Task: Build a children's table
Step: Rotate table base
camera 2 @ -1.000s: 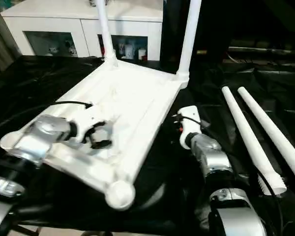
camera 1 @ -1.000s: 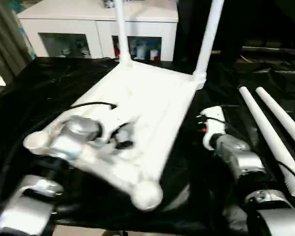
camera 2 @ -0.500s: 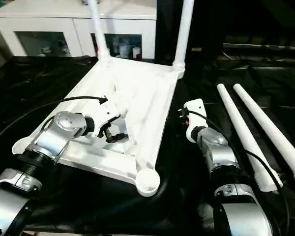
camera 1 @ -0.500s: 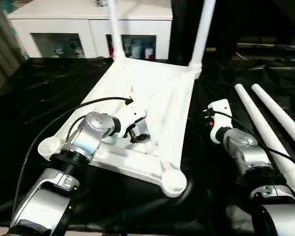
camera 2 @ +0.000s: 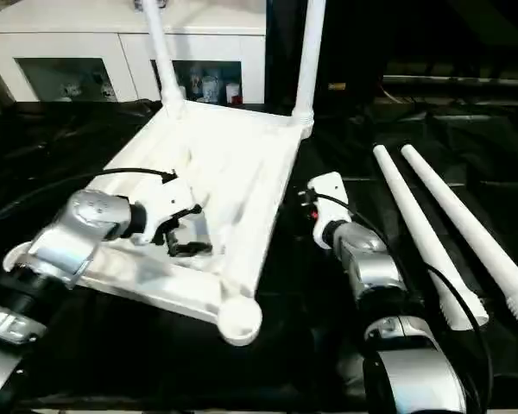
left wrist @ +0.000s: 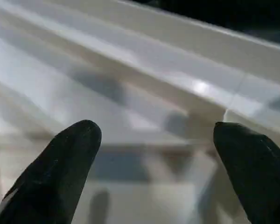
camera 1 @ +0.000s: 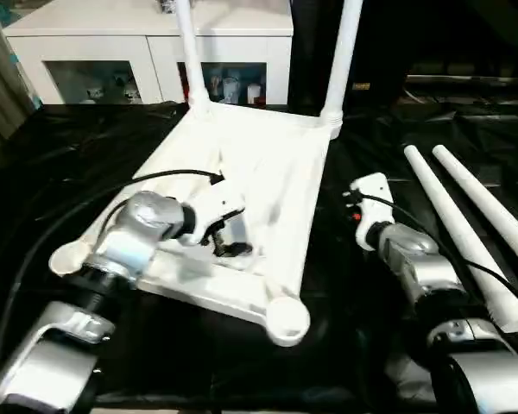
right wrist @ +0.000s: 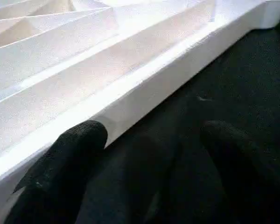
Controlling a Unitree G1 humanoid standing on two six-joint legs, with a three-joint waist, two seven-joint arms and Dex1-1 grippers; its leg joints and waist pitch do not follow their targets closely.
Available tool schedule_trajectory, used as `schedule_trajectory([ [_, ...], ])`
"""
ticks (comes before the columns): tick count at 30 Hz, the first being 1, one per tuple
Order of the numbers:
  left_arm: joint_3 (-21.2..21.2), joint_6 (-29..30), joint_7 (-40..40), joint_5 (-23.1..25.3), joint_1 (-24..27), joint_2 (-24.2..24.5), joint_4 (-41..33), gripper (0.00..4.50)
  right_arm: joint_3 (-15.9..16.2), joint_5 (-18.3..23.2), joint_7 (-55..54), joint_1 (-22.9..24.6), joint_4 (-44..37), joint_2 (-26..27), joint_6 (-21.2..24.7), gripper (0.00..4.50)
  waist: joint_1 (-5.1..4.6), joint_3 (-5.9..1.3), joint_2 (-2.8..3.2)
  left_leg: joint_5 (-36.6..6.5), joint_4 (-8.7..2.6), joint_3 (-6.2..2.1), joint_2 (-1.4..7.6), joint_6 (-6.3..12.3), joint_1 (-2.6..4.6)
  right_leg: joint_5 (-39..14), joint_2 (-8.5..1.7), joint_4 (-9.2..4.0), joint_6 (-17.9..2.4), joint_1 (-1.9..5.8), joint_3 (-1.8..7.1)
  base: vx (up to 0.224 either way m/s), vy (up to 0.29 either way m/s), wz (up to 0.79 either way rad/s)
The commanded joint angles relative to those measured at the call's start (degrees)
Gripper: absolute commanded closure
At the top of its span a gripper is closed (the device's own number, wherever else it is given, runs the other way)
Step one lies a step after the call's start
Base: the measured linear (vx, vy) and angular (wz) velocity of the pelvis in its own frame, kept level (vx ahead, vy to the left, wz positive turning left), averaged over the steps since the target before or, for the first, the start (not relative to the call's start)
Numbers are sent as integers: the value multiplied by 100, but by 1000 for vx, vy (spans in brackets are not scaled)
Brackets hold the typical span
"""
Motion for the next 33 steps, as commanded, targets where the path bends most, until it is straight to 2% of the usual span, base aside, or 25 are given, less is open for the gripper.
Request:
schedule_trajectory([
  [1, -60, -136, 10, 185, -61, 167, 50, 3, 64, -8, 106, -202, 11, 47, -158, 53, 31, -431, -51, -1438, -421, -27, 157, 110, 99, -1458, -284, -353, -1386, 312, 197, 0, 0, 0],
  [5, -264, -252, -159, 375, -50, 365, 129, 3, 69, -36, 133, -223, 78, 55, -187, 53, 53, -427, -44, -1448, -434, -30, 165, 70, 119, -1536, -280, -344, -1355, 292, 203, 0, 0, 0],
  [8, -372, -577, 160, 620, -98, 385, 411, 3, 74, -53, 143, -240, 152, 74, -232, 53, 76, -437, -30, -1454, -430, -29, 159, 44, 119, -1445, -278, -345, -1347, 293, 208, 0, 0, 0],
  [12, -106, -604, 387, 480, -230, 309, 601, 3, 94, -43, 191, -203, 129, 49, -250, 53, 102, -450, -22, -1413, -421, -21, 155, 18, 124, -1250, -272, -319, -1400, 301, 204, 0, 0, 0],
  [17, -188, -754, 315, 622, -282, 511, 752, 3, 86, -50, 222, -123, 140, 1, -286, 53, 100, -448, -24, -1388, -422, -28, 150, 22, 106, -1277, -281, -320, -1388, 314, 203, 0, 0, 0],
  [22, -553, -1004, 32, 856, -176, 630, 931, 3, 100, -61, 222, -84, 140, 23, -300, 53, 92, -447, 7, -1495, -433, -35, 162, -21, 114, -1316, -280, -325, -1386, 302, 203, 0, 0, 0],
  [24, -597, -1057, 7, 891, -165, 643, 958, 3, 103, -61, 221, -82, 138, 27, -300, 53, 89, -441, -1, -1548, -438, -37, 163, -35, 115, -1322, -286, -326, -1398, 305, 205, 0, 0, 0],
  [25, -756, -974, -317, 903, -64, 694, 888, 3, 113, -60, 190, -77, 135, 68, -295, 53, 94, -448, 50, -1553, -434, -42, 161, -56, 127, -1315, -296, -324, -1408, 310, 206, 0, 0, 0],
  [26, -852, -891, -569, 875, -4, 730, 785, 3, 125, -65, 157, -86, 153, 109, -296, 53, 75, -440, 24, -1526, -446, -42, 163, -58, 101, -1279, -288, -318, -1421, 322, 203, 0, 0, 0],
  [33, -898, -653, -961, 685, 148, 652, 398, 3, 177, -115, -45, -159, 235, 316, -351, 53, 53, -453, 62, -1531, -434, -26, 170, -42, 132, -1040, -275, -295, -1571, 300, 213, 0, 0, 0],
])
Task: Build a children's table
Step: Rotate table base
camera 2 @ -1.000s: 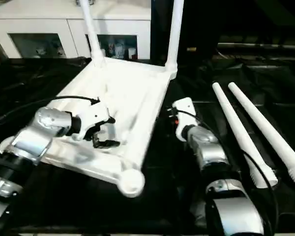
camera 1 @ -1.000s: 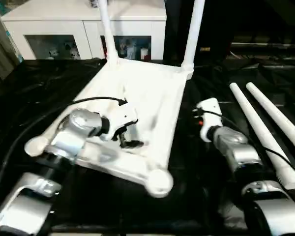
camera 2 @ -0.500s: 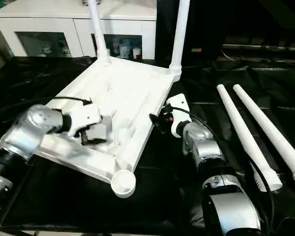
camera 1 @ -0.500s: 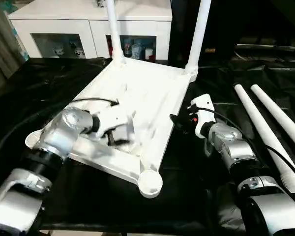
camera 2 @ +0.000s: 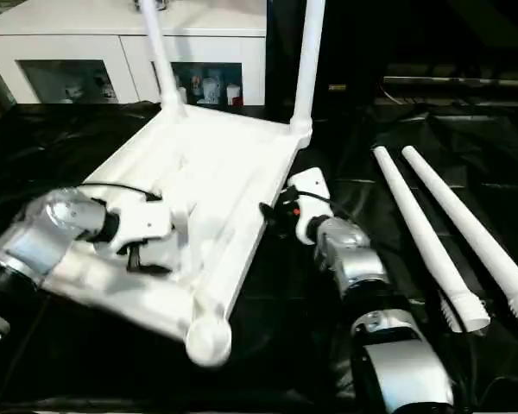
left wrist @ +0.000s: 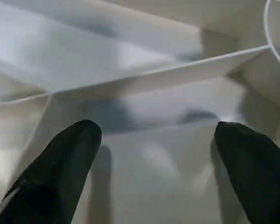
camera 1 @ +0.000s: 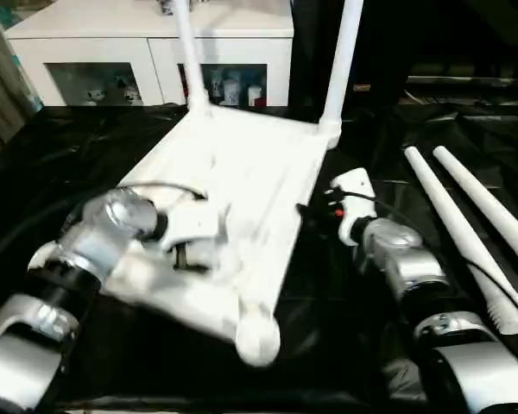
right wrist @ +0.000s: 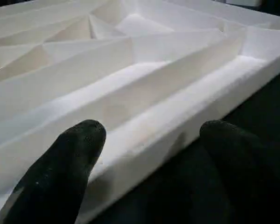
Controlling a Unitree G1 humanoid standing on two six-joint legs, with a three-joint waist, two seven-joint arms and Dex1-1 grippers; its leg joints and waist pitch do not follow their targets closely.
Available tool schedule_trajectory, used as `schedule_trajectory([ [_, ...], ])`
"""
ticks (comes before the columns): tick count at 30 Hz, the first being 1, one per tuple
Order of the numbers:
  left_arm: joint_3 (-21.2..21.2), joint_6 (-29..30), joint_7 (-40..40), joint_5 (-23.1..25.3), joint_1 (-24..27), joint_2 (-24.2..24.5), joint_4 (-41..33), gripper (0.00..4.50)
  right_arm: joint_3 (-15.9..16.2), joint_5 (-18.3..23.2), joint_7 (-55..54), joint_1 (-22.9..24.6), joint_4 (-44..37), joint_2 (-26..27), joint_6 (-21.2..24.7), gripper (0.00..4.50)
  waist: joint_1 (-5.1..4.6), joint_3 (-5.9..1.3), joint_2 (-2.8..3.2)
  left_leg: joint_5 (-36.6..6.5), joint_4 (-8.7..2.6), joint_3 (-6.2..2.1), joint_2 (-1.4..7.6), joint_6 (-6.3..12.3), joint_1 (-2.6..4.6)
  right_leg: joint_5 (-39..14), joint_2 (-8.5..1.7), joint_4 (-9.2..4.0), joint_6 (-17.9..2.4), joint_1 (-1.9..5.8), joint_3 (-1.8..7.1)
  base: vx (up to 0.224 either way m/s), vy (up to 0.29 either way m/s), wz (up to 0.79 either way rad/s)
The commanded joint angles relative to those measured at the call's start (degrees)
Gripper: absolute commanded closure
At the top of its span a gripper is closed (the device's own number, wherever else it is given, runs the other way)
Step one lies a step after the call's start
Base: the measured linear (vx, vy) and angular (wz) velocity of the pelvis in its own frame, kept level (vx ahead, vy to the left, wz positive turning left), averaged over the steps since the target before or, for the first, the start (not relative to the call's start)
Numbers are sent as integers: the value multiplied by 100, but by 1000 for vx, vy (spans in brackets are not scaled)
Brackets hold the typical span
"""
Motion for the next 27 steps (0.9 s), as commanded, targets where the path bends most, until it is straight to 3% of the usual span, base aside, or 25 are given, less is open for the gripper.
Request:
schedule_trajectory([
  [1, -152, -7, 1, 45, 136, -64, 61, 3, -32, -24, -171, -68, 84, 37, -100, 53, 8, -432, 46, -1585, -431, -27, 166, -49, 123, -1082, -274, -304, -1556, 290, 204, 0, 0, 0],
  [6, -19, -149, 398, 39, 58, -254, 280, 3, -533, 413, -362, -173, -79, 49, -421, 53, 27, -415, 47, -1890, -454, -33, 171, -112, 160, -1452, -282, -355, -1422, 268, 211, 0, 0, 0],
  [10, -27, -171, 396, 127, 29, -242, 293, 3, -641, 216, -1021, -284, 156, -206, -403, 53, 17, -410, 52, -1937, -473, -52, 156, -224, 159, -1637, -274, -372, -1324, 272, 202, 0, 0, 0],
  [17, -25, -154, 377, 94, 31, -264, 265, 3, -369, -189, -1278, -232, 677, -433, 55, 53, 3, -413, 43, -1910, -444, -50, 124, -170, 111, -1804, -277, -394, -1280, 297, 190, 0, 0, 0],
  [20, -15, -164, 312, 35, 41, -269, 223, 3, -267, -77, -783, -140, 561, -212, 95, 53, 1, -417, 41, -1867, -443, -56, 143, -91, 86, -1727, -282, -376, -1286, 301, 183, 0, 0, 0],
  [23, 20, -55, 182, -108, 54, -331, 86, 3, -109, -109, -557, -167, 615, -33, 53, 53, 5, -418, 27, -1855, -440, -45, 159, -63, 108, -1650, -278, -369, -1368, 279, 188, 0, 0, 0],
  [24, 23, -38, 166, -124, 55, -340, 66, 3, -85, -125, -538, -174, 630, -12, 39, 53, 16, -404, 53, -1855, -450, -50, 169, -84, 108, -1707, -286, -365, -1385, 261, 192, 0, 0, 0],
  [27, 47, 93, 125, -262, 25, -518, -35, 3, -17, -125, -323, -254, 640, 204, -39, 53, 14, -406, 46, -1933, -455, -55, 163, -119, 116, -1751, -285, -368, -1367, 272, 195, 0, 0, 0],
])
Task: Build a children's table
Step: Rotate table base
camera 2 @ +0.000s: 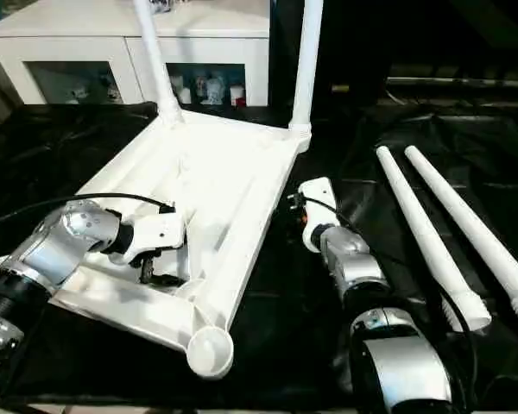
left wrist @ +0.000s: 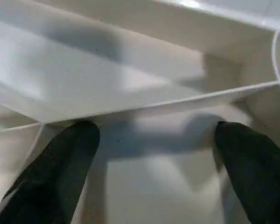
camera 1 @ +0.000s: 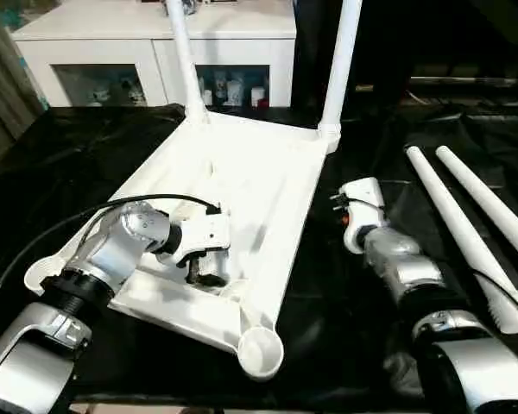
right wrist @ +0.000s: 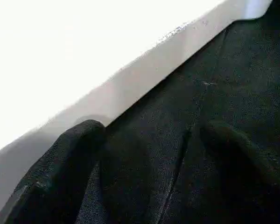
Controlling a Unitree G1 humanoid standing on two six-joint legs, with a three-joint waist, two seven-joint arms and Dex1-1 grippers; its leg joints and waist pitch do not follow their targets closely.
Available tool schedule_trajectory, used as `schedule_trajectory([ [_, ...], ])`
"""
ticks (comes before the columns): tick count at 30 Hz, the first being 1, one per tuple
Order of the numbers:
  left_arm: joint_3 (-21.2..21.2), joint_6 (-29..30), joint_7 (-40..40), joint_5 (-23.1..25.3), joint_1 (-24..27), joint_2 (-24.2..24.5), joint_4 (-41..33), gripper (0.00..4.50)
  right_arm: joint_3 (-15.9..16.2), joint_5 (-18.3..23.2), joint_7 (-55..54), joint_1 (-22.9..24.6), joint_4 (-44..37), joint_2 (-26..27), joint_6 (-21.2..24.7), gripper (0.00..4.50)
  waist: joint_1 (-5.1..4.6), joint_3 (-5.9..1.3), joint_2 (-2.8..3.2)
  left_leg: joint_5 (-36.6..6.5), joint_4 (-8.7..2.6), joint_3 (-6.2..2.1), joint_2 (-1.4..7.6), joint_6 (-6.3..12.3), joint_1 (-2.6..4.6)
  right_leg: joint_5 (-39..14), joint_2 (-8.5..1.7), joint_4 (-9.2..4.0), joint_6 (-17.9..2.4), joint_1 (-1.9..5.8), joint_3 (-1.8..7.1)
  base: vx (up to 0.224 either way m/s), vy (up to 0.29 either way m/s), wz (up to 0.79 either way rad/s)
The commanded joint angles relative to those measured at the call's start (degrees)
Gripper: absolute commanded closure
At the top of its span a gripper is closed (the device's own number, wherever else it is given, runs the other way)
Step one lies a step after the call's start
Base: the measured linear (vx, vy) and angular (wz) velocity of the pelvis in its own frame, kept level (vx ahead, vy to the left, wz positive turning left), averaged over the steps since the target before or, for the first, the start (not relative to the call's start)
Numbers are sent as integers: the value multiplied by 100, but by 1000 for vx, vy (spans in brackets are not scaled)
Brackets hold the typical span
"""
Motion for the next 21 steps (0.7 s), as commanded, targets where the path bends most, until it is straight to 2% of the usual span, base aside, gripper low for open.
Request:
schedule_trajectory([
  [1, -31, 36, -89, -147, 6, -159, -199, 3, 172, 21, 305, -146, -27, 244, -91, 53, -5, -414, 16, -1924, -458, -43, 165, -107, 110, -1733, -278, -401, -1367, 275, 200, 0, 0, 0],
  [6, 110, 135, 182, -422, -145, -753, -206, 3, 221, 4, 531, -312, -26, 419, -334, 53, -15, -398, -9, -1930, -454, -34, 152, -77, 109, -1873, -282, -425, -1330, 270, 203, 0, 0, 0],
  [9, 216, 98, 531, -435, -270, -1039, -75, 3, 204, -72, 278, -421, 69, 372, -418, 53, -10, -415, -14, -1834, -448, -43, 152, -52, 105, -1844, -284, -427, -1328, 273, 198, 0, 0, 0],
  [10, 236, -3, 780, -343, -349, -1119, 82, 3, 163, -87, 134, -455, 100, 329, -461, 53, -6, -419, -18, -1809, -443, -42, 150, -41, 102, -1804, -283, -427, -1324, 280, 198, 0, 0, 0],
  [11, 252, -76, 959, -266, -410, -1173, 205, 3, 125, -100, 34, -477, 122, 293, -497, 53, -1, -415, 5, -1785, -434, -34, 138, -27, 112, -1778, -272, -436, -1308, 270, 198, 0, 0, 0],
  [12, 255, -89, 991, -252, -422, -1183, 230, 3, 118, -102, 15, -482, 125, 286, -504, 53, 4, -423, -7, -1764, -427, -30, 136, -12, 109, -1749, -275, -440, -1305, 273, 198, 0, 0, 0],
  [13, 253, -186, 1161, -159, -477, -1199, 353, 3, 91, -124, -96, -488, 129, 233, -548, 53, 12, -440, -20, -1615, -425, -42, 138, 18, 72, -1593, -288, -414, -1315, 306, 195, 0, 0, 0],
  [14, 256, -270, 1415, -19, -562, -1203, 535, 3, 48, -142, -222, -478, 110, 146, -599, 53, 11, -436, -10, -1577, -419, -33, 128, 35, 69, -1549, -270, -423, -1300, 294, 191, 0, 0, 0],
  [15, 275, -358, 1745, 154, -669, -1216, 763, 3, -12, -166, -368, -464, 87, 34, -668, 53, 17, -451, 5, -1551, -405, -28, 131, 54, 96, -1410, -260, -413, -1320, 282, 189, 0, 0, 0],
  [16, 311, -356, 1886, 194, -715, -1237, 849, 3, -47, -164, -402, -453, 66, -15, -682, 53, 8, -449, 5, -1498, -408, -39, 130, 81, 59, -1303, -262, -396, -1326, 314, 182, 0, 0, 0],
  [17, 392, -339, 2153, 226, -803, -1284, 999, 3, -121, -137, -445, -423, 7, -115, -680, 53, 14, -454, -12, -1479, -396, -30, 124, 100, 68, -1256, -253, -392, -1308, 318, 176, 0, 0, 0],
  [19, 401, -344, 2191, 236, -815, -1290, 1021, 3, -131, -134, -445, -420, 0, -129, -682, 53, 21, -451, -27, -1418, -397, -33, 126, 165, 50, -1264, -274, -402, -1357, 332, 171, 0, 0, 0],
  [21, 432, -462, 2463, 332, -912, -1305, 1199, 3, -209, -96, -398, -376, -119, -259, -680, 53, 31, -455, 0, -1419, -391, -36, 133, 165, 64, -1262, -267, -398, -1366, 325, 170, 0, 0, 0],
])
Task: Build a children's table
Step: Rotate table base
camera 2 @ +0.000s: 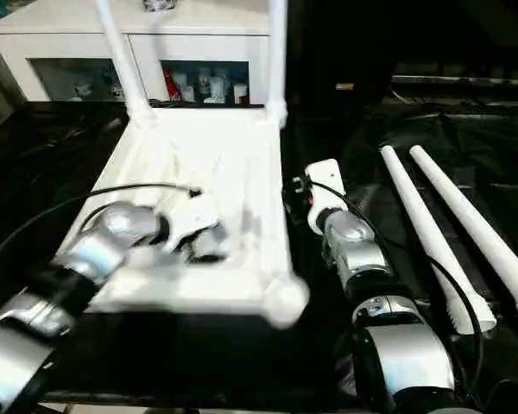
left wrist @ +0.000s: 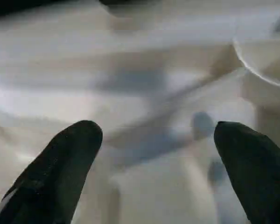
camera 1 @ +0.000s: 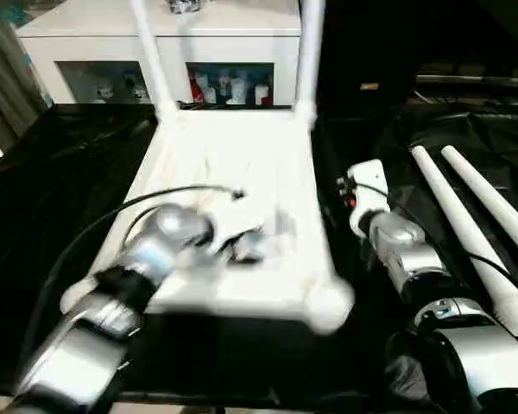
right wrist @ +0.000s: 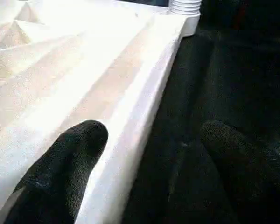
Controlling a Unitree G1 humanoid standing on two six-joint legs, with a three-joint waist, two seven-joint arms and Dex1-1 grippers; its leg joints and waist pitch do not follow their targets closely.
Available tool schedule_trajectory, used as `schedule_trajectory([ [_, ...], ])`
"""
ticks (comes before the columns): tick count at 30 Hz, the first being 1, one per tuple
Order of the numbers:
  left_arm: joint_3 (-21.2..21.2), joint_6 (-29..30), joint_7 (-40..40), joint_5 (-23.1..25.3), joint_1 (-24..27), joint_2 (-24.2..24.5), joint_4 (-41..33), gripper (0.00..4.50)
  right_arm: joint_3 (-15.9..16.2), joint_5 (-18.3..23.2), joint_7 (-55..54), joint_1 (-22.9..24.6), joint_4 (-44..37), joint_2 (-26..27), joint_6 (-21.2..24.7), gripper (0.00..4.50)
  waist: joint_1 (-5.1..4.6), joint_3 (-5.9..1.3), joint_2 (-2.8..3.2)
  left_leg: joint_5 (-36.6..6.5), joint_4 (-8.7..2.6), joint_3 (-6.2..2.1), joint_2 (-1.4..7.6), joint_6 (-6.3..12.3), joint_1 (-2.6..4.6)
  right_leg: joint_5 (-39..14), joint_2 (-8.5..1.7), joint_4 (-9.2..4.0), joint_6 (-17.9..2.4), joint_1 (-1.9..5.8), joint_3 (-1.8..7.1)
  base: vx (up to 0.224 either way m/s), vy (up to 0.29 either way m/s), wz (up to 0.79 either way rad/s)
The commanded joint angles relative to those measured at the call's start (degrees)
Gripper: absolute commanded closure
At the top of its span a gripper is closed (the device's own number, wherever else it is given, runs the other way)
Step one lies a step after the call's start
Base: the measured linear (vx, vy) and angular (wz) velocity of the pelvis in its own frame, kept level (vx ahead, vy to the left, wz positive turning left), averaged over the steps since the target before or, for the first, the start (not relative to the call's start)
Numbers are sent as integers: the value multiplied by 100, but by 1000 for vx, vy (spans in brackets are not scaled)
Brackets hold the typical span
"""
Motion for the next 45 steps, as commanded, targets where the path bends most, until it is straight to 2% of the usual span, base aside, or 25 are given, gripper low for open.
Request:
schedule_trajectory([
  [1, 85, -159, 261, 147, -71, 75, 200, 3, -115, 5, 74, -1, -230, -182, -50, 53, 0, -458, -32, -1398, -391, -33, 120, 188, 79, -1198, -245, -385, -1339, 354, 169, 0, 0, 0],
  [2, 69, -260, 407, 214, -115, 91, 293, 3, -128, 29, 148, 44, -358, -255, -30, 53, 6, -459, -23, -1397, -388, -35, 120, 193, 85, -1187, -244, -383, -1330, 356, 168, 0, 0, 0],
  [7, 27, -565, 615, 309, -231, 180, 639, 3, -140, 212, 522, 405, -1184, -538, 150, 53, 16, -476, -60, -1177, -365, -30, 103, 321, 59, -1034, -239, -378, -1283, 384, 164, 0, 0, 0],
  [10, 40, -617, 591, 295, -230, 248, 613, 3, -149, 260, 613, 544, -1500, -607, 211, 53, 14, -471, -59, -1242, -364, -23, 118, 337, 73, -1089, -251, -385, -1371, 360, 164, 0, 0, 0],
  [15, 80, -722, 620, 291, -263, 293, 658, 3, -171, 340, 716, 680, -1834, -662, 324, 53, 24, -460, -56, -1335, -379, -26, 129, 309, 87, -1210, -254, -403, -1355, 355, 168, 0, 0, 0],
  [16, 163, -644, 530, 169, -239, 294, 558, 3, -176, 385, 779, 751, -2007, -710, 421, 53, 21, -460, -50, -1348, -381, -30, 131, 300, 87, -1236, -256, -401, -1347, 349, 169, 0, 0, 0],
  [17, 547, 75, -478, -765, 112, 393, -455, 3, -144, 655, 1310, 1294, -3229, -1130, 1127, 53, 27, -441, -71, -1306, -385, -16, 118, 301, 88, -1210, -240, -405, -1332, 380, 172, 0, 0, 0],
  [18, 593, 564, -1245, -1302, 452, 525, -1233, 3, -75, 761, 1665, 1621, -3879, -1428, 1531, 53, 91, -435, -61, -1191, -396, -20, 157, 319, 120, -1093, -267, -369, -1398, 403, 190, 0, 0, 0],
  [19, 557, 895, -1727, -1618, 688, 615, -1717, 3, -25, 819, 1908, 1824, -4247, -1615, 1758, 53, 146, -426, -34, -1121, -410, -23, 224, 449, 85, -935, -253, -331, -1518, 373, 201, 0, 0, 0],
  [20, 557, 895, -1727, -1618, 688, 615, -1717, 3, -25, 819, 1908, 1824, -4247, -1615, 1758, 53, 166, -449, -25, -1120, -403, -23, 218, 437, 100, -900, -253, -319, -1529, 384, 192, 0, 0, 0],
  [21, 446, 1066, -1971, -1723, 857, 685, -1988, 3, 6, 874, 2086, 1956, -4451, -1738, 1876, 53, 129, -448, -31, -1160, -381, 4, 184, 438, 93, -907, -223, -330, -1535, 343, 194, 0, 0, 0],
  [23, 260, 948, -2035, -1597, 998, 741, -2036, 3, 77, 985, 2424, 2178, -4789, -1950, 2052, 53, 126, -420, -26, -1328, -396, 3, 175, 408, 80, -1209, -238, -381, -1417, 339, 193, 0, 0, 0],
  [24, 194, 892, -2027, -1525, 1028, 732, -1990, 3, 115, 1037, 2580, 2285, -4938, -2050, 2118, 53, 121, -399, -30, -1630, -413, -2, 172, 317, 120, -1748, -253, -464, -1241, 320, 197, 0, 0, 0],
  [26, 163, 859, -2017, -1488, 1035, 720, -1950, 3, 139, 1071, 2657, 2348, -5027, -2108, 2161, 53, 109, -395, -33, -1712, -436, -20, 164, 220, 118, -2079, -262, -498, -1087, 317, 199, 0, 0, 0],
  [27, 134, 746, -1918, -1391, 952, 570, -1691, 3, 125, 1041, 2598, 2370, -4999, -2097, 2149, 53, 108, -392, 75, -1772, -432, -29, 161, 174, 129, -2159, -264, -504, -1050, 305, 202, 0, 0, 0],
  [28, 134, 746, -1918, -1391, 952, 570, -1691, 3, 125, 1041, 2598, 2370, -4999, -2097, 2149, 53, 82, -368, 30, -1854, -443, -14, 155, 155, 136, -2276, -243, -563, -991, 284, 198, 0, 0, 0],
  [29, 123, 734, -1877, -1340, 925, 517, -1622, 3, 101, 1039, 2531, 2390, -5045, -2080, 2227, 53, 67, -382, -8, -1885, -447, -35, 134, 102, 129, -2349, -245, -550, -938, 316, 185, 0, 0, 0],
  [30, 85, 745, -1885, -1296, 923, 474, -1571, 3, 132, 1027, 2536, 2461, -5131, -2098, 2296, 53, 52, -373, 1, -1890, -449, -33, 127, 98, 131, -2447, -233, -569, -868, 307, 186, 0, 0, 0],
  [34, -34, 912, -1927, -1250, 992, 510, -1706, 3, 217, 1036, 2599, 2622, -5397, -2206, 2490, 53, 33, -383, 7, -1782, -449, -50, 138, 125, 117, -2503, -246, -576, -802, 315, 190, 0, 0, 0],
  [35, -195, 959, -1771, -1047, 1031, 572, -1701, 3, 269, 1029, 2706, 2781, -5715, -2341, 2745, 53, 5, -382, 14, -1764, -448, -46, 135, 142, 113, -2447, -229, -569, -806, 313, 193, 0, 0, 0],
  [37, -256, 918, -1669, -949, 1012, 585, -1620, 3, 291, 1026, 2748, 2831, -5820, -2400, 2821, 53, -3, -393, 16, -1725, -442, -55, 137, 172, 107, -2352, -228, -559, -797, 317, 189, 0, 0, 0],
  [38, -271, 792, -1354, -766, 900, 555, -1304, 3, 323, 1038, 2821, 2889, -5929, -2473, 2887, 53, -25, -391, 7, -1670, -434, -56, 118, 184, 76, -2306, -218, -554, -774, 339, 175, 0, 0, 0],
  [40, -275, 698, -1270, -678, 840, 567, -1134, 3, 330, 1046, 2851, 2914, -5974, -2505, 2912, 53, -41, -413, -8, -1579, -415, -54, 107, 206, 72, -2275, -228, -556, -758, 345, 171, 0, 0, 0],
  [44, -258, 609, -1241, -588, 791, 571, -985, 3, 321, 1057, 2868, 2934, -6011, -2531, 2938, 53, -37, -422, 6, -1494, -401, -48, 125, 238, 94, -2121, -233, -544, -884, 324, 178, 0, 0, 0],
  [45, -207, 482, -1071, -451, 702, 666, -758, 3, 314, 1037, 2850, 2913, -5987, -2543, 2952, 53, -32, -423, -14, -1442, -400, -48, 124, 262, 80, -2005, -222, -530, -925, 329, 176, 0, 0, 0],
])
